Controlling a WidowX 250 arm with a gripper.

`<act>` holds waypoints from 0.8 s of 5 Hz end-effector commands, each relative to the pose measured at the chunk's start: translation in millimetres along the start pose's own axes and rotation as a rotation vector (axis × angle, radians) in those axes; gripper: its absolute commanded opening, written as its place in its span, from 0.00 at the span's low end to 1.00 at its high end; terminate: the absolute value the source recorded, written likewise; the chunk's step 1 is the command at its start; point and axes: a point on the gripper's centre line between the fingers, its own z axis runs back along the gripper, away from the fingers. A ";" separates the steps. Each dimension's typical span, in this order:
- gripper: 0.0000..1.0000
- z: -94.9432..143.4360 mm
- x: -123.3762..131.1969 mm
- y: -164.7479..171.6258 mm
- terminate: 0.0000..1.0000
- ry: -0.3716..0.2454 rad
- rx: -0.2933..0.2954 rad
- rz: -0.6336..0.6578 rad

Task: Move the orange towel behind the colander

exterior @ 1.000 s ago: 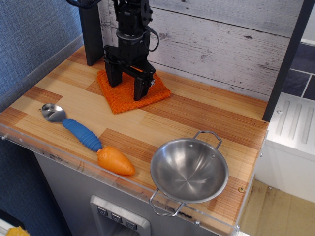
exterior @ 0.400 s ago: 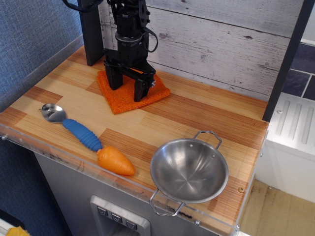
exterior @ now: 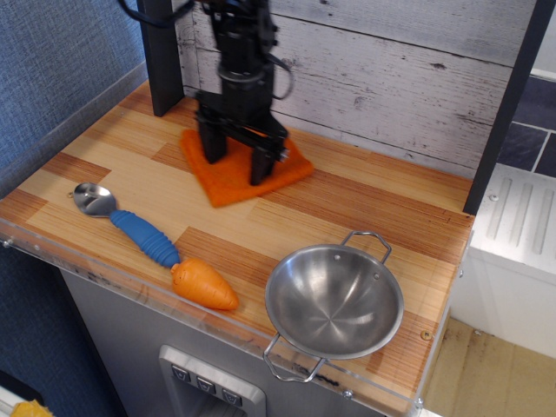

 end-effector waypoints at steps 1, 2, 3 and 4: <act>1.00 10.8 14.4 -68.3 0.00 -0.036 -0.013 -0.135; 1.00 12.8 17.7 -107.0 0.00 -0.035 -0.008 -0.223; 1.00 13.2 15.3 -138.0 0.00 -0.026 0.008 -0.306; 1.00 14.0 13.7 -146.9 0.00 -0.029 0.016 -0.326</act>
